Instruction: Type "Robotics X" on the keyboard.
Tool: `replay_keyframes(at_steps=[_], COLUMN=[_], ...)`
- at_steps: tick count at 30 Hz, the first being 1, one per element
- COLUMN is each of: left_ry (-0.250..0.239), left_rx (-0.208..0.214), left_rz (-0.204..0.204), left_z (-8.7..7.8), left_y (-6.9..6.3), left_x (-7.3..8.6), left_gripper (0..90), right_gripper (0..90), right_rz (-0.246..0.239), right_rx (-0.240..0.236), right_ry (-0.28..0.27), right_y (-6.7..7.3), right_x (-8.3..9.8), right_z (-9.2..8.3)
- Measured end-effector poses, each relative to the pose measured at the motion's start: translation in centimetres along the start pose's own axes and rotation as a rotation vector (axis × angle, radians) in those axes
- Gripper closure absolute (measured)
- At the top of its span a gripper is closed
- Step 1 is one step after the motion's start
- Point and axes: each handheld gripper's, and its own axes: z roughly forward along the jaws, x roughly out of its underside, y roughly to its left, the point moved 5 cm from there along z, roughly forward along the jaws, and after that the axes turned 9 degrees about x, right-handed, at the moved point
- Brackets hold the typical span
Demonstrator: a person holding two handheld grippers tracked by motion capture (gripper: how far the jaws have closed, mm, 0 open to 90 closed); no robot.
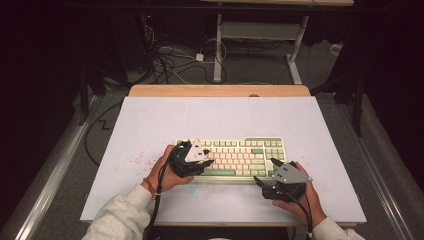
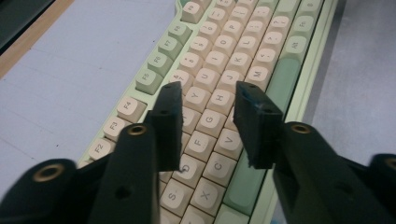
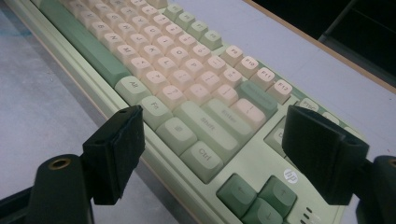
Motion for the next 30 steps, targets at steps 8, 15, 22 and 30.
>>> replay_keyframes(at_steps=[8, 15, 22, 30], left_ry=[-0.049, -0.072, -0.062, -0.045], left_rx=[-0.05, -0.078, -0.121, -0.173], left_rz=[0.021, 0.026, 0.021, 0.019], left_z=[-0.6, -1.1, -1.7, -3.0], left_y=[-0.4, -0.5, -0.4, -0.3], left_x=[0.0, 0.8, 1.7, 3.4], left_gripper=[31.5, 21.2, 21.3, 19.3], right_gripper=[21.6, 22.3, 23.1, 28.5], right_rz=[0.004, 0.013, 0.01, 0.012], right_rx=[-0.001, -0.001, -0.006, -0.013], right_ry=[0.003, 0.008, 0.013, 0.014], right_y=[0.0, -0.1, -0.1, -0.1], right_x=[0.0, 0.1, 0.1, 0.0], right_z=[0.1, 0.1, 0.2, 0.2])
